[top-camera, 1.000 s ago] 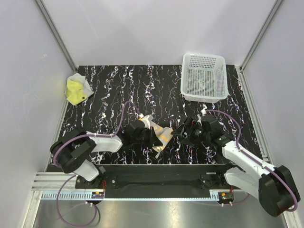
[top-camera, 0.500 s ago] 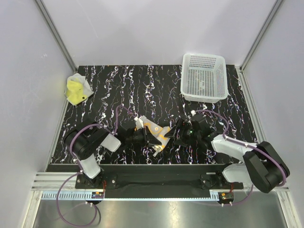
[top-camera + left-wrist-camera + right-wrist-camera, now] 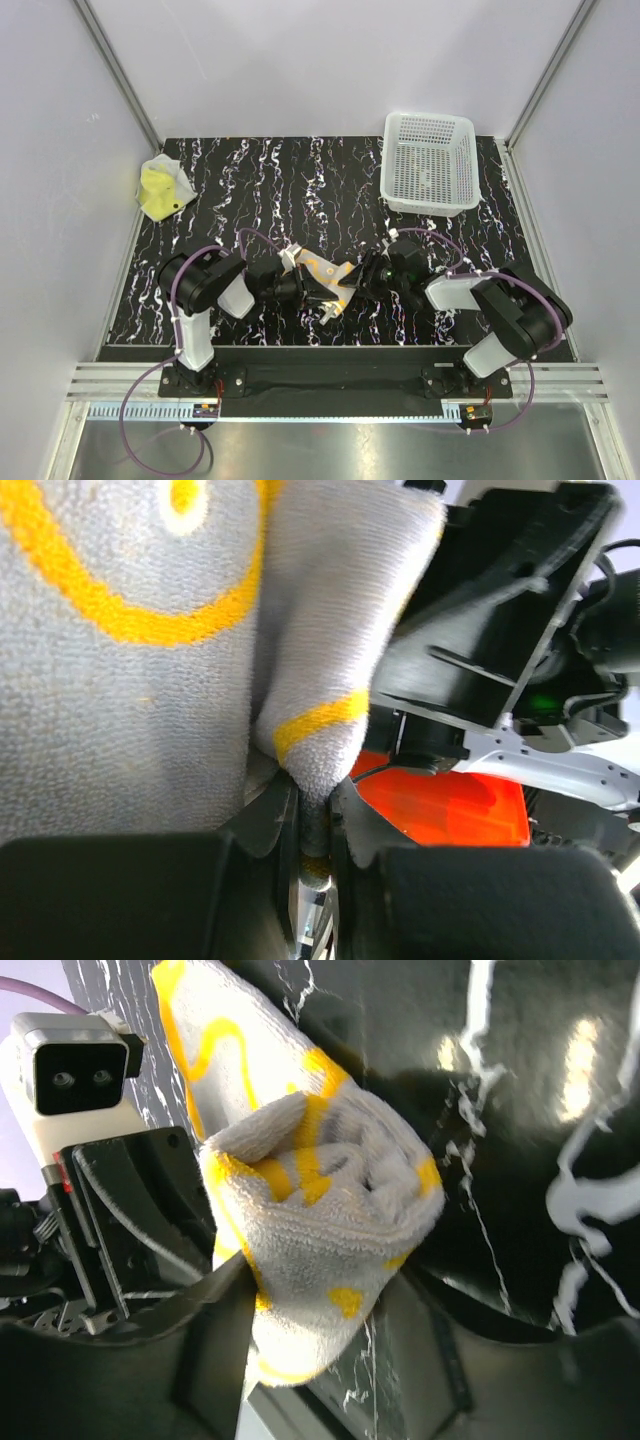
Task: Roll the towels
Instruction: Roll the towel
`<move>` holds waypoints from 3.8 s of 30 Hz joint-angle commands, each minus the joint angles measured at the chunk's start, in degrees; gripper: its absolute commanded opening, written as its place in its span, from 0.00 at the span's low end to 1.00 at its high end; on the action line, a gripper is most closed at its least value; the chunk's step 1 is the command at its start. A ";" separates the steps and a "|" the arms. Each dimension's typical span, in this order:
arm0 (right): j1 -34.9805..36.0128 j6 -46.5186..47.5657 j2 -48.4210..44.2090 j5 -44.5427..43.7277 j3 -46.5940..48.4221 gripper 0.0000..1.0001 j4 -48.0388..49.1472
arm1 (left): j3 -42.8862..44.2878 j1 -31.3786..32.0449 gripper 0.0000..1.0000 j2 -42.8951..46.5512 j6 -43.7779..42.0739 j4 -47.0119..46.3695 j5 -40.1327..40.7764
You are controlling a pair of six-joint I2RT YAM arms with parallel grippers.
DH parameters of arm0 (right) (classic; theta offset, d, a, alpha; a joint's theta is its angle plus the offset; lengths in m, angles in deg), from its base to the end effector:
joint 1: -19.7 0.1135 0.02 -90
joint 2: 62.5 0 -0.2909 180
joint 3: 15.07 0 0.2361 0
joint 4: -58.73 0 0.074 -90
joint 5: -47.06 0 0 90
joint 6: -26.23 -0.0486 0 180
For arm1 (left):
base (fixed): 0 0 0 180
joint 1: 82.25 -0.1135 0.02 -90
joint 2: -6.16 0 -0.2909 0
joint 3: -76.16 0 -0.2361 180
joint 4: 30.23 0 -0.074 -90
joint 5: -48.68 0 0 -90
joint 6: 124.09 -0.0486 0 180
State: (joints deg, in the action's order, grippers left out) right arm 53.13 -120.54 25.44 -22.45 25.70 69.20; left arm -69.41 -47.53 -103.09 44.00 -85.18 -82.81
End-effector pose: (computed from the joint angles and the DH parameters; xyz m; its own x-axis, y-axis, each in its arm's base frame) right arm 0.2125 0.1607 0.1596 -0.9009 0.3442 -0.2644 0.0060 0.6191 0.7853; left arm 0.2131 -0.1868 0.1227 -0.9762 -0.2153 0.0262 -0.0796 0.2432 -0.9667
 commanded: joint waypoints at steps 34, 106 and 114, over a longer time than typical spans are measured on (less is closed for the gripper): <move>3.75 6.06 -1.90 -3.88 11.48 0.35 -24.84 | 23.71 31.17 0.57 36.84 -41.78 81.62 69.34; -7.68 6.33 -27.98 3.31 7.91 1.00 -35.49 | 14.67 30.59 0.00 25.92 -34.40 59.23 49.34; -7.50 5.62 -32.04 7.72 0.94 1.00 -26.43 | 10.27 22.34 0.00 29.45 -29.76 48.85 33.78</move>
State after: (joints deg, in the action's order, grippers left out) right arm 45.27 -114.20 -5.37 -18.61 27.12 34.84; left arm -57.81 -22.57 -75.88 10.86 -27.83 -39.34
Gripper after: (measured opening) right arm 0.994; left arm 0.126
